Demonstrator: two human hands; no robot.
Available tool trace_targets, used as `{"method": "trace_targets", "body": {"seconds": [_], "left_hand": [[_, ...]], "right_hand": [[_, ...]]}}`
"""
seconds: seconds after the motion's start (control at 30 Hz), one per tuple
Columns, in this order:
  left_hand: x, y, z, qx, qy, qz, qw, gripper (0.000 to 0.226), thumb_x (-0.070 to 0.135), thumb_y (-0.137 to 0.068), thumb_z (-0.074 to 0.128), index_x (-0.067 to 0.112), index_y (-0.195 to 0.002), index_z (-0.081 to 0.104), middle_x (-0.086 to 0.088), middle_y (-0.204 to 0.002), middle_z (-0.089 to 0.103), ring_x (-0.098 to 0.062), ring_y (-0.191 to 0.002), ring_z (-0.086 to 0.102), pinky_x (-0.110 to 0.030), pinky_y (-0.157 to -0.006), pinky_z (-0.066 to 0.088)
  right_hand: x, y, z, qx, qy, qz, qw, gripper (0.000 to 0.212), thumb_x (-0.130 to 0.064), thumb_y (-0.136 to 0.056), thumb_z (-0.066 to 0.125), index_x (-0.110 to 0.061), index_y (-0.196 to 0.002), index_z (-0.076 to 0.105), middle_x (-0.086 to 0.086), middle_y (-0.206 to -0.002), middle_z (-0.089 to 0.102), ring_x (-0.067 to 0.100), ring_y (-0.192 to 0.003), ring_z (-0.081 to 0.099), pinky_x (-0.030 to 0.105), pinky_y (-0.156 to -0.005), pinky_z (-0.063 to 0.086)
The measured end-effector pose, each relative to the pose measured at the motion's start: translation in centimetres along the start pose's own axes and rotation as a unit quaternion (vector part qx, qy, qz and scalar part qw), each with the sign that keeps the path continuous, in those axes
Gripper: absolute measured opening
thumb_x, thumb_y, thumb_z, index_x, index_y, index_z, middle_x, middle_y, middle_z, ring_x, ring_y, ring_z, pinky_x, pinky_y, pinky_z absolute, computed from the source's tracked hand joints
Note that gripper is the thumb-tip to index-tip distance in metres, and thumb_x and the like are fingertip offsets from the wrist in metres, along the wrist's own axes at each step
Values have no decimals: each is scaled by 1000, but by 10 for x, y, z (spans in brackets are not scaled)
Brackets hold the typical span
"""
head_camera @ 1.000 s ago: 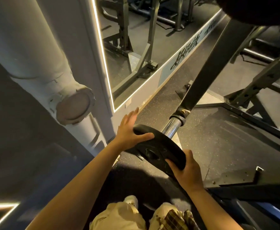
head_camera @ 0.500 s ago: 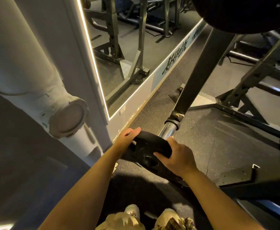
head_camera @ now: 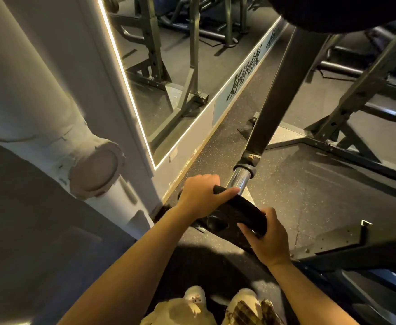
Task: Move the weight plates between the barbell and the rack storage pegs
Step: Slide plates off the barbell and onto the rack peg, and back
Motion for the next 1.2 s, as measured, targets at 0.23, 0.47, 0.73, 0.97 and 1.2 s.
{"method": "trace_targets", "body": {"seconds": [0.23, 0.47, 0.73, 0.97, 1.2], "left_hand": [[28, -5, 4, 110, -62, 120, 985, 50, 62, -91, 38, 20, -66, 45, 5, -58, 44, -12, -50, 44, -21, -52, 30], [-23, -20, 8, 3, 99, -24, 995, 32, 38, -97, 37, 25, -68, 44, 7, -65, 45, -5, -61, 41, -27, -63, 38], [-80, -3, 42, -17, 363, -293, 885, 43, 55, -97, 31, 20, -92, 56, -17, -98, 62, -27, -94, 58, -47, -100, 41], [-67, -4, 31, -26, 296, -282, 912, 32, 40, -102, 32, 21, -85, 52, -9, -83, 58, -18, -80, 53, -36, -87, 42], [-2, -22, 7, -62, -102, 79, 990, 10, 24, -93, 51, 16, -87, 53, -1, -80, 59, -17, -77, 56, -35, -75, 52]], "right_hand": [[11, 19, 8, -43, -71, 154, 985, 73, -78, -57, 56, -20, -101, 43, -9, -86, 57, 10, -80, 62, 17, -63, 48], [-21, -11, -2, -78, 50, 69, 993, 44, -53, -79, 65, -21, -102, 45, -7, -88, 54, 10, -79, 57, 14, -67, 46], [-65, -57, 11, -63, 170, -117, 976, 46, -52, -78, 68, -19, -108, 61, 4, -100, 71, 21, -80, 70, 27, -66, 56], [-48, -48, 10, -16, 141, -148, 979, 47, -55, -73, 67, -14, -96, 63, 2, -78, 69, 18, -59, 67, 13, -53, 44], [7, -7, 5, -19, -26, -6, 999, 56, -72, -71, 54, -23, -97, 43, -5, -80, 55, 10, -71, 62, 15, -61, 54]]}}
Point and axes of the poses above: each hand's wrist, its own y-axis away from the middle knuckle, its own z-axis out of the palm, x = y × z, the point moved 3 cm from there along -y, towards the middle knuckle
